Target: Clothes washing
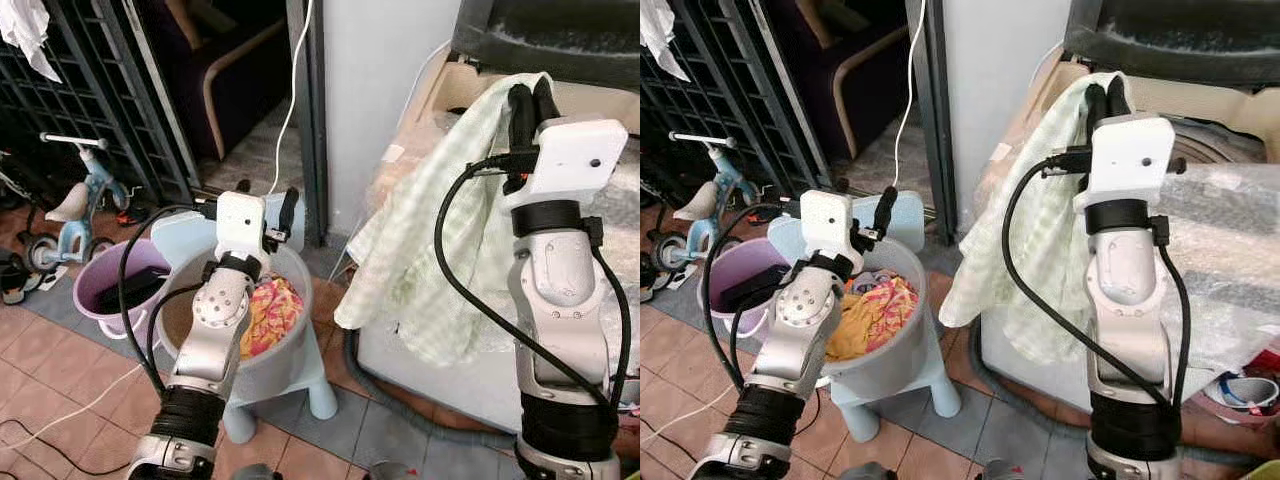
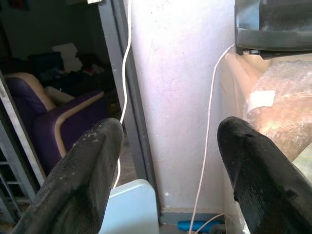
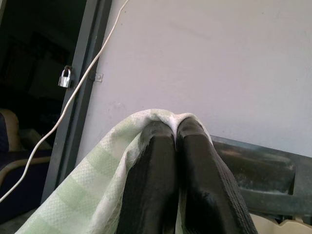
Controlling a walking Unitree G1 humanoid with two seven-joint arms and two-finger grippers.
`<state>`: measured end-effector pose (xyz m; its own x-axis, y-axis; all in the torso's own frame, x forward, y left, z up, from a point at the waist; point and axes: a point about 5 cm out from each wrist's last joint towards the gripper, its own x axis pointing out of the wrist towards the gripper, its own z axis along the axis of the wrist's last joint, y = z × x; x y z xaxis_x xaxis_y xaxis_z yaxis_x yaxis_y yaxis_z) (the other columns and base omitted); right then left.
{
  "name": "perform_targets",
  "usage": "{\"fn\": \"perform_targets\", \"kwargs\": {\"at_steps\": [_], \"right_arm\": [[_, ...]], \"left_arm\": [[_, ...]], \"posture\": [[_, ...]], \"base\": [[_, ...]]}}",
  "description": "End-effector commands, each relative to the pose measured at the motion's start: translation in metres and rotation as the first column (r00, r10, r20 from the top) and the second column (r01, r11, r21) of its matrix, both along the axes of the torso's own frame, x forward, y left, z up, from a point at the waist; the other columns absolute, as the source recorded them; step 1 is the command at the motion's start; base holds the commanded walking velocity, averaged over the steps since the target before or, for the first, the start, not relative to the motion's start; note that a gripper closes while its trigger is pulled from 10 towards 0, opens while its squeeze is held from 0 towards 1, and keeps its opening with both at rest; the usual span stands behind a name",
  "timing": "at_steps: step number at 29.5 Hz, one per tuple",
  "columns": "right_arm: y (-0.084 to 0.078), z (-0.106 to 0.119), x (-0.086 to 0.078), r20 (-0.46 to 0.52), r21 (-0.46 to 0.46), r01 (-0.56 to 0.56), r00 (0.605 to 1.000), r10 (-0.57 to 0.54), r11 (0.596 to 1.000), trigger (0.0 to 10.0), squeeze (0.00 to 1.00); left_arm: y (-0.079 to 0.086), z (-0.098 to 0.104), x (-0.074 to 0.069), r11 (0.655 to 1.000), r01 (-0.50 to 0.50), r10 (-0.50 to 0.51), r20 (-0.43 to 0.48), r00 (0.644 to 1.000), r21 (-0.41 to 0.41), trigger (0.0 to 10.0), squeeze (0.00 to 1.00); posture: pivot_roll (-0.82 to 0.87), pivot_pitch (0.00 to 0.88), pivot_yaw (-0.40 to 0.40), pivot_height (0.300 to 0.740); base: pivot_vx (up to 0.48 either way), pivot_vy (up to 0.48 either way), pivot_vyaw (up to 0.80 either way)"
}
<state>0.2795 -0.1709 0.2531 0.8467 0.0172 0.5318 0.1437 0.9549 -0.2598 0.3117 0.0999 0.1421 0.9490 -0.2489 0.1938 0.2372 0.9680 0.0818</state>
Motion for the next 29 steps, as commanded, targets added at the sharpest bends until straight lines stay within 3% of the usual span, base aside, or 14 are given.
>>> {"fn": "perform_targets", "kwargs": {"at_steps": [1, 9, 24, 29], "right_arm": [[0.0, 0.01, -0.002, 0.041, -0.013, 0.013, 0.999, -0.012, 1.0, 10.0, 0.0], [-0.014, 0.014, 0.002, 0.046, 0.001, 0.083, 0.995, -0.083, 0.997, 10.0, 0.0], [-0.01, 0.006, 0.002, 0.003, 0.006, 0.066, 0.998, -0.066, 0.998, 10.0, 0.0], [-0.01, 0.003, 0.001, -0.011, 0.011, 0.056, 0.998, -0.056, 0.998, 10.0, 0.0]], "left_arm": [[0.001, 0.0, -0.003, 1.0, 0.022, -0.022, -0.007, 1.0, 0.003, 10.0, 0.0], [0.002, -0.002, -0.01, 0.998, 0.061, -0.061, -0.016, 0.998, 0.013, 10.0, 0.0], [0.006, -0.006, -0.015, 0.999, 0.051, -0.05, -0.044, 0.998, 0.009, 10.0, 0.0], [0.006, -0.007, -0.015, 0.999, 0.045, -0.046, -0.056, 0.997, -0.01, 10.0, 0.0]], "posture": [[-0.15, 0.0, 0.07, 0.74], [-0.13, 0.006, 0.072, 0.74], [-0.14, 0.02, 0.066, 0.74], [-0.14, 0.022, 0.067, 0.74]], "base": [[0.0, 0.0, -0.8], [0.0, 0.0, -0.8], [0.0, -0.233, -0.8], [0.0, 0.0, -0.8]]}}
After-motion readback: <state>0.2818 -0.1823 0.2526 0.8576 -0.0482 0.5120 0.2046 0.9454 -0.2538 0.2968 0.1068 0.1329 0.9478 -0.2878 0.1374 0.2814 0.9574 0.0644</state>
